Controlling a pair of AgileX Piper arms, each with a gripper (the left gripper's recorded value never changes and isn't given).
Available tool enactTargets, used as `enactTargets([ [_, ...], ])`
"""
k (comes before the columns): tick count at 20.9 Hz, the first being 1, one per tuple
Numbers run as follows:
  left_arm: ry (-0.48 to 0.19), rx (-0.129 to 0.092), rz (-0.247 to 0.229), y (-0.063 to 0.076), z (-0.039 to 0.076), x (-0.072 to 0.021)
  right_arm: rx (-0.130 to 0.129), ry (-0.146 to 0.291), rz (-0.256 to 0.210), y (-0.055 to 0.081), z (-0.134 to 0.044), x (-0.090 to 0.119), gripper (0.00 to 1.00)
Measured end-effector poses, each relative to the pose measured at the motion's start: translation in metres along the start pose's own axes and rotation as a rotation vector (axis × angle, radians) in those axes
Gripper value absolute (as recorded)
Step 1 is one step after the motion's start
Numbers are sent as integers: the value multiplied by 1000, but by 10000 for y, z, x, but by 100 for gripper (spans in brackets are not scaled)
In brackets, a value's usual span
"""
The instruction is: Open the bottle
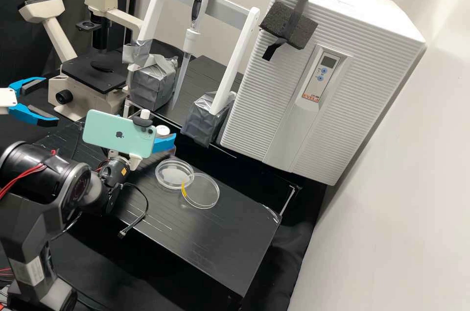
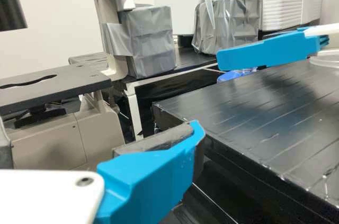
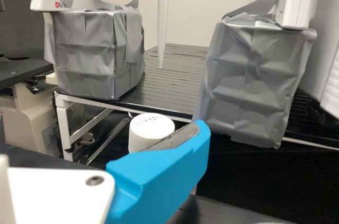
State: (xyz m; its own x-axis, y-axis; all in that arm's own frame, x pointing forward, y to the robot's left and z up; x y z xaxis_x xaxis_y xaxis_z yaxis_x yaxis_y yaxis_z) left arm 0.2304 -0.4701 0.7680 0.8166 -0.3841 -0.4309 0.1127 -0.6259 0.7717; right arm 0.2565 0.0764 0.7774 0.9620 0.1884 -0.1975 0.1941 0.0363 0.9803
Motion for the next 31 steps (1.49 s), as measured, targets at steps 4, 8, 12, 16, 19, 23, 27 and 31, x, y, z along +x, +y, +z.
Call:
enactTargets([
  [4, 0, 0, 0, 0, 0, 0, -18, -11, 8, 16, 27, 49, 0],
  [8, 0, 0, 0, 0, 0, 0, -12, -42, 27, 57, 100, 67, 0],
  [12, -1, -1, 0, 0, 5, 3, -9, -52, 25, 47, 122, 74, 0],
  [16, -3, -3, 1, -2, 12, 13, -8, -61, 18, 30, 148, 83, 0],
  [19, -8, -1, 4, 7, 14, 31, -8, -64, 16, 25, 157, 86, 0],
  [23, 0, -4, 8, 10, 6, 31, -8, -69, 21, 38, 170, 84, 0],
  [27, 0, -4, 8, 10, 6, 31, -8, -69, 21, 38, 170, 84, 0],
  [31, 1, -7, 3, -1, 2, 34, -8, -69, 21, 38, 170, 84, 0],
])
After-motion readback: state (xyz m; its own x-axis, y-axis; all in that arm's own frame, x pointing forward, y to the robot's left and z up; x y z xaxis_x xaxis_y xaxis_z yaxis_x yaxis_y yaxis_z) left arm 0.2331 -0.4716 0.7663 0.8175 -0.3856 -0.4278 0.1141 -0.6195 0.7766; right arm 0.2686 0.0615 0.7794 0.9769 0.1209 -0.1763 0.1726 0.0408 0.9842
